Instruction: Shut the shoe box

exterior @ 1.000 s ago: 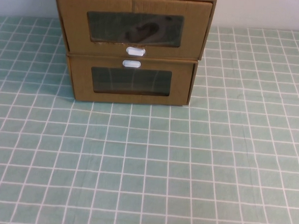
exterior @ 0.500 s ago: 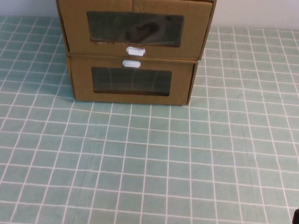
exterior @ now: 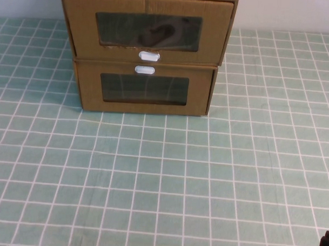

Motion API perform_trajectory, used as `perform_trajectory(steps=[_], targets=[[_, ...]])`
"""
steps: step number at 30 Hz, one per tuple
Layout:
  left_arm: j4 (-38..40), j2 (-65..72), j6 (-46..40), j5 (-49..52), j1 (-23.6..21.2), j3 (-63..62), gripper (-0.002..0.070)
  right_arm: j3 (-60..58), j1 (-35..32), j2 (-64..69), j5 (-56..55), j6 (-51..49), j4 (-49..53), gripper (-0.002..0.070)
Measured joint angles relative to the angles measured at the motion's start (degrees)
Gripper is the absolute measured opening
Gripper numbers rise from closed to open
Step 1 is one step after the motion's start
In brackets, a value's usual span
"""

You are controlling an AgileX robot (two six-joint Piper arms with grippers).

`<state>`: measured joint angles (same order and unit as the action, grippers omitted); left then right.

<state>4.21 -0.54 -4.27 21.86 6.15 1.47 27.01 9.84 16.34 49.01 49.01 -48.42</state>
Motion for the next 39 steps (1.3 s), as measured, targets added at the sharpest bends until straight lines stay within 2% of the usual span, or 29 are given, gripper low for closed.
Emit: perform_trajectory(steps=[17, 23, 26, 34, 39], targets=[[0.0, 0.0, 0.1, 0.1, 0.0, 0.0, -0.0004, 0.0, 0.0, -0.9, 0.7, 0.0, 0.3, -0.0014], [0.0, 0.0, 0.1, 0.1, 0.0, 0.0, -0.0004, 0.0, 0.0, -6.7, -5.9, -0.9, 3.9, -0.0014], [0.0, 0.0, 0.1, 0.1, 0.0, 0.0, -0.0004, 0.0, 0.0, -8.5, -10.6, -7.8, 11.1, -0.0014], [0.0, -0.1, 0.1, 0.1, 0.0, 0.0, -0.0004, -2.4, -0.5, -8.7, -16.7, -38.1, 42.9, -0.0014], [0.0, -0.1, 0.1, 0.2, 0.0, 0.0, -0.0004, -10.4, -4.2, -8.6, -26.3, -48.7, 50.7, -0.0014]])
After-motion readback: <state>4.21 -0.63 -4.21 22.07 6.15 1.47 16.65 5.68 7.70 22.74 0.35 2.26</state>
